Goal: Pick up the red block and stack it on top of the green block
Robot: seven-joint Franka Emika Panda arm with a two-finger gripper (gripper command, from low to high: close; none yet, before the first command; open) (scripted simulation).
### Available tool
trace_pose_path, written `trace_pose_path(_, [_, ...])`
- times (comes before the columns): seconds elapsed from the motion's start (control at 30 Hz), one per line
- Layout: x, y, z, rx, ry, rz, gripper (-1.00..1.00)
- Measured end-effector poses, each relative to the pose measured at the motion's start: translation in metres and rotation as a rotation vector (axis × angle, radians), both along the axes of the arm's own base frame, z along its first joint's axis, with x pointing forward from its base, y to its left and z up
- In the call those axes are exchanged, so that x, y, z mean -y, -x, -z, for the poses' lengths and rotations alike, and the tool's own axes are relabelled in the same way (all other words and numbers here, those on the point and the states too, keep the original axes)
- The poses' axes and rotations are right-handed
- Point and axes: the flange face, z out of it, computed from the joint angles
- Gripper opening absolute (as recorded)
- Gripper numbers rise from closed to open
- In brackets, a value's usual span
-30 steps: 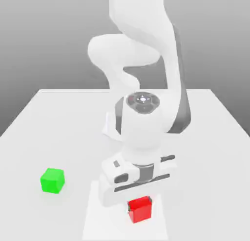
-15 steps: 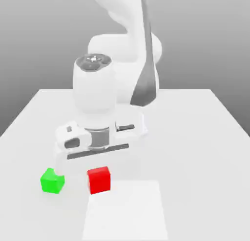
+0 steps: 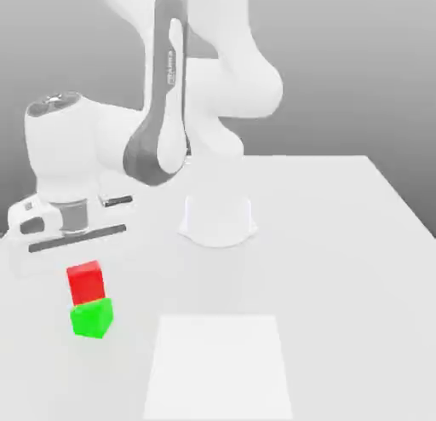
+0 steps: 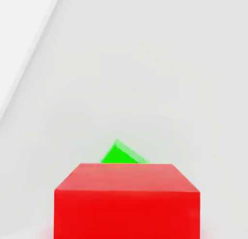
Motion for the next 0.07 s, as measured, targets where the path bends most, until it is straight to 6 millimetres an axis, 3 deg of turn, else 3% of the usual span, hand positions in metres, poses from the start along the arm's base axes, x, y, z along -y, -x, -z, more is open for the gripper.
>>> trace_pose_path(0.07, [0.0,0.0,0.0,0.0,0.0,0.0,1.0])
